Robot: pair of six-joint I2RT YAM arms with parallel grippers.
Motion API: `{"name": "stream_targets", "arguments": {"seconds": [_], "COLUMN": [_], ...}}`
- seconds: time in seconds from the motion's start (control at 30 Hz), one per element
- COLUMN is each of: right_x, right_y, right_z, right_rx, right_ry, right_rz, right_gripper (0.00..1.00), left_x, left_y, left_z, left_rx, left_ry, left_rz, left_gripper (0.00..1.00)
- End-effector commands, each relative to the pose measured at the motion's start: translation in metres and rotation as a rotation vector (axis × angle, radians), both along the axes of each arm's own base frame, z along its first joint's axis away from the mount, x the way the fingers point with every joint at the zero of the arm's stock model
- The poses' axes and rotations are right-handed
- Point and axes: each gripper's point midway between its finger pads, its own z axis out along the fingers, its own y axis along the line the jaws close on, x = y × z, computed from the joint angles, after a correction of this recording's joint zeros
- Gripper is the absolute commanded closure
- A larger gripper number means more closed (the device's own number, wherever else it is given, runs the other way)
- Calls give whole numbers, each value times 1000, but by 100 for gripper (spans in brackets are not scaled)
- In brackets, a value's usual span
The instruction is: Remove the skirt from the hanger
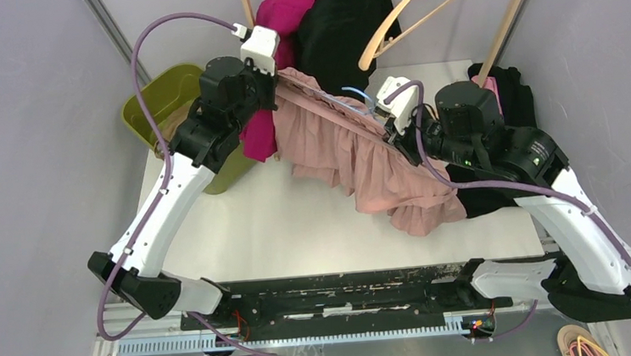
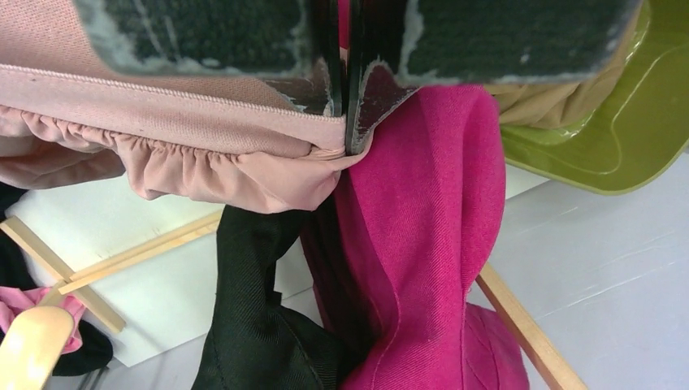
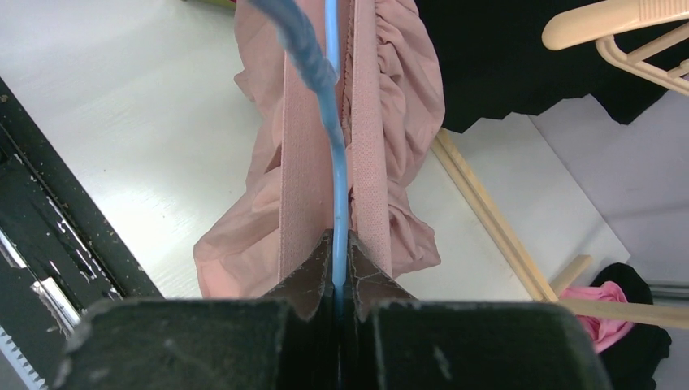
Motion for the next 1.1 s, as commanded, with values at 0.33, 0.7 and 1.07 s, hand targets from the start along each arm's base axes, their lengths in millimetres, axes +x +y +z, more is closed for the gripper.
{"name": "stream_targets", "arguments": {"seconds": [0.33, 0.7, 1.07], "right_x": [-46, 36, 65], "right_y": [-72, 15, 77], "right_z": [-1, 56, 124], "right_rx": [-65, 310, 491], "right_ry": [-19, -213, -300], "right_rz": [-95, -125, 8], "right_gripper": [99, 99, 99], "left_x": [41, -2, -38], "left_y": [107, 66, 10], "left_z": [34, 42, 13], "left_rx": [28, -136, -161], "left_ry": [-103, -53, 49], "left_rz": [369, 155, -19], "left_gripper": [97, 97, 97]}}
